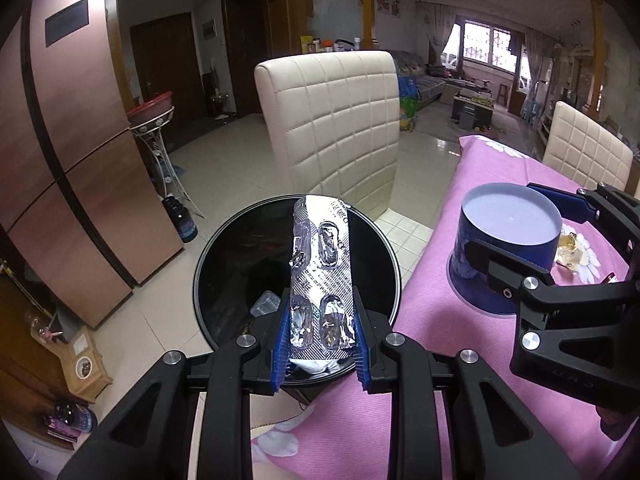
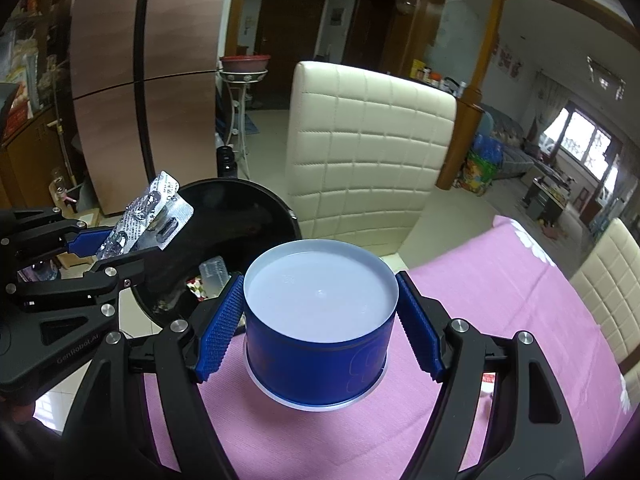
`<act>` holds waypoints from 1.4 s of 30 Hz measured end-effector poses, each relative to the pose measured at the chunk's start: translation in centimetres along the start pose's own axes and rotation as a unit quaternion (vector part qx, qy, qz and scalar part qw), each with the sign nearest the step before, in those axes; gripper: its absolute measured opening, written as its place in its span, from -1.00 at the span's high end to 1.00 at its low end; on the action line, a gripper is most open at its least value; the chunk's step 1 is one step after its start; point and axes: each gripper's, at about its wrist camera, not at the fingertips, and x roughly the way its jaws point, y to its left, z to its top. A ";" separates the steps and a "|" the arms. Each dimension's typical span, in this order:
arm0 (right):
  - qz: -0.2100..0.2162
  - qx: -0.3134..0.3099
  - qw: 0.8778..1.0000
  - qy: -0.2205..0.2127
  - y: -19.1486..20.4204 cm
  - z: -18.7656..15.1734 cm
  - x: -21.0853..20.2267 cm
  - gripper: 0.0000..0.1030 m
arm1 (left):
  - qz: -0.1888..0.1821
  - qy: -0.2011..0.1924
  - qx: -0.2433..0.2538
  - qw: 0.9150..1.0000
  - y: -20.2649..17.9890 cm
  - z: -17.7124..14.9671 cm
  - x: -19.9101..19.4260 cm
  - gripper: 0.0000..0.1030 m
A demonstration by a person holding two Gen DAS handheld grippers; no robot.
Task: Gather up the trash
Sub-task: 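Carry the blister pack and blue cup over the black bin, then open both tools to drop the blister pack and blue cup into the bin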
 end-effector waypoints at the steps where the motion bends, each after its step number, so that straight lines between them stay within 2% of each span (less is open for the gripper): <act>1: 0.003 -0.002 1.000 -0.002 0.2 0.1 0.0 -0.44 | 0.002 0.000 -0.002 1.000 0.1 0.0 0.0 0.50; 18: 0.032 -0.034 0.999 -0.026 2.2 2.4 0.8 -0.44 | 0.039 0.001 -0.032 0.999 2.5 0.3 0.1 0.49; 40: 0.028 -0.034 0.999 -0.025 1.7 3.5 2.8 -0.44 | 0.038 0.002 -0.024 0.999 2.5 2.2 2.1 0.48; 42: 0.026 -0.031 0.999 -0.024 1.5 3.6 3.1 -0.44 | 0.034 0.009 -0.027 0.999 2.6 2.4 2.6 0.40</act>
